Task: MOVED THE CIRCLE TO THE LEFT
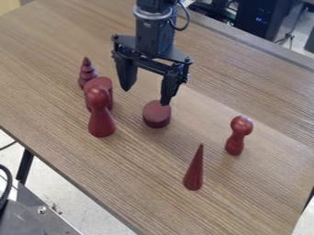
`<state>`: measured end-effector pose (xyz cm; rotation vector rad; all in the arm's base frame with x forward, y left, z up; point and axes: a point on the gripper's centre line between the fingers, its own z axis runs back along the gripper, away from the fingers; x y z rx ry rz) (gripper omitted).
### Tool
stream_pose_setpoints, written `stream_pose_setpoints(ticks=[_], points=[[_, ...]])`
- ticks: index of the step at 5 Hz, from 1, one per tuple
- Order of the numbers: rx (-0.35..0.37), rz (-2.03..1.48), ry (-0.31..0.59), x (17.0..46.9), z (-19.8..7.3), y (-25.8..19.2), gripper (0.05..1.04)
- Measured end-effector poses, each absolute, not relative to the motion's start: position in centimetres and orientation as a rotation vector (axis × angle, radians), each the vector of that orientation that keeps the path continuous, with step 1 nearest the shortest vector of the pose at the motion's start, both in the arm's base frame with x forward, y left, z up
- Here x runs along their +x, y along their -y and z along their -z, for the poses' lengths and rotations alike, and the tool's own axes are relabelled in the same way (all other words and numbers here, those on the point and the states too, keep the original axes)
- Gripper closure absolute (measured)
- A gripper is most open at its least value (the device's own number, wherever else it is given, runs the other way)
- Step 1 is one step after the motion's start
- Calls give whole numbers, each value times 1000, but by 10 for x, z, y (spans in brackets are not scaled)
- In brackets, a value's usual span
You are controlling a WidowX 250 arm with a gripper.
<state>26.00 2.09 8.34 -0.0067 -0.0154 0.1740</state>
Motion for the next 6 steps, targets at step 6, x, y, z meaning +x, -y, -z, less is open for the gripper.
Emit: stream_pose_setpoints(ticks=[6], points=[[-110, -158, -22, 290, -23, -25, 315]])
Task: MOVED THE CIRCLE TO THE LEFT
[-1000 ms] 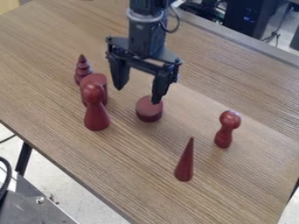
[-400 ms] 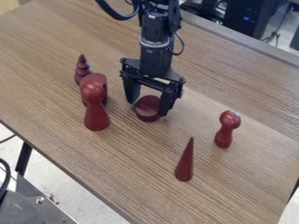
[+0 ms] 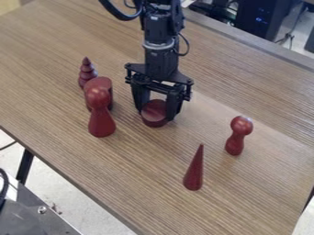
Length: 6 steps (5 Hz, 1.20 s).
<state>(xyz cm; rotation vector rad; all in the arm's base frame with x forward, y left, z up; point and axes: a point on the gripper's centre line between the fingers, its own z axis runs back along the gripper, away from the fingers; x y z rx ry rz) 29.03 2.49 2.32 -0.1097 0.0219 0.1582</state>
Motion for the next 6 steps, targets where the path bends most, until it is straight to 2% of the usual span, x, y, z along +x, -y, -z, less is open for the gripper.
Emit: stream_pose_setpoints(ticks=[2, 4, 5, 6], points=[[-81, -172, -84, 282, -24, -29, 317], [-9, -210, -52, 274, -63, -35, 317], [-5, -219, -21, 282, -70, -37, 317], [-33, -246, 1, 285, -73, -48, 317]])
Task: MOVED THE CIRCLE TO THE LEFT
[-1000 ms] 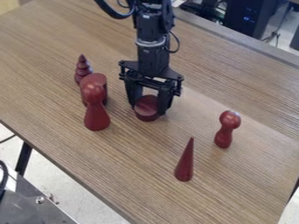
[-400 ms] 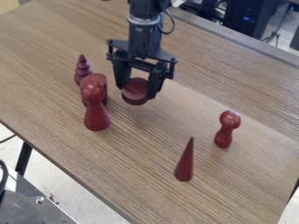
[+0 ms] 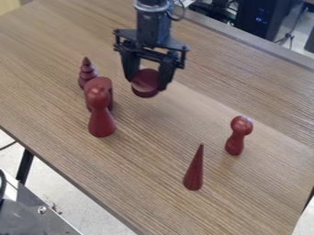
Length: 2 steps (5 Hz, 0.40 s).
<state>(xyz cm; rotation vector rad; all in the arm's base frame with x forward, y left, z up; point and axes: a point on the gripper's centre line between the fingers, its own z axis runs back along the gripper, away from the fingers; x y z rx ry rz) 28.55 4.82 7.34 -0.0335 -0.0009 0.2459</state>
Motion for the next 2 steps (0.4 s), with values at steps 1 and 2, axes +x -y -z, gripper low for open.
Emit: stream_pose_setpoints(ticks=[1, 2], points=[[-30, -319, 27, 286, -80, -79, 317], [-4, -363, 72, 290, -92, -110, 317]])
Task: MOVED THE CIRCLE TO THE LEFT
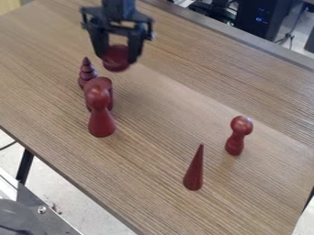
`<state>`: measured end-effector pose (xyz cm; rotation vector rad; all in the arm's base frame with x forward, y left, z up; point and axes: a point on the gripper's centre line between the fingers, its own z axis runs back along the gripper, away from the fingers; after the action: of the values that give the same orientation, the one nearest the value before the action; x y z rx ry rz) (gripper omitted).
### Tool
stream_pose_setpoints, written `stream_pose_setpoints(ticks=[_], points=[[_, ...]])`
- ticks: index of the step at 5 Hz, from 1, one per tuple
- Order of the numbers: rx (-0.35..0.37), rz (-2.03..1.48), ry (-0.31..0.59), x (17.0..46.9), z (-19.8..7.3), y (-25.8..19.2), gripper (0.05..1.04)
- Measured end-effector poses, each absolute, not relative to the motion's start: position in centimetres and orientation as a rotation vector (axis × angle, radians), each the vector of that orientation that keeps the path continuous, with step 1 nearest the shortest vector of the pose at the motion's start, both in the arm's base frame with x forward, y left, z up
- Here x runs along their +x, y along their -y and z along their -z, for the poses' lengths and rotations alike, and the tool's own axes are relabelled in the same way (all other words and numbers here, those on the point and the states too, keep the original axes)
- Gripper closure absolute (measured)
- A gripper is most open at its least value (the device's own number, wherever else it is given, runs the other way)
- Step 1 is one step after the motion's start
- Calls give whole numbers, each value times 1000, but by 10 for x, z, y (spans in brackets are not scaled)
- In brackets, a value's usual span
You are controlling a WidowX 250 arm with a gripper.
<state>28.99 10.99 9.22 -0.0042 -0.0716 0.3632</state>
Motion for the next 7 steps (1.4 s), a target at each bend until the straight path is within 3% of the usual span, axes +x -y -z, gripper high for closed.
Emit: stream_pose_setpoints(ticks=[2, 4, 5, 7], points=[[-22, -478, 89, 287, -97, -153, 317], [-78, -667, 67, 272, -71, -206, 317], [-60, -755, 62, 265, -55, -219, 317], [44, -833, -12, 249, -35, -217, 317]])
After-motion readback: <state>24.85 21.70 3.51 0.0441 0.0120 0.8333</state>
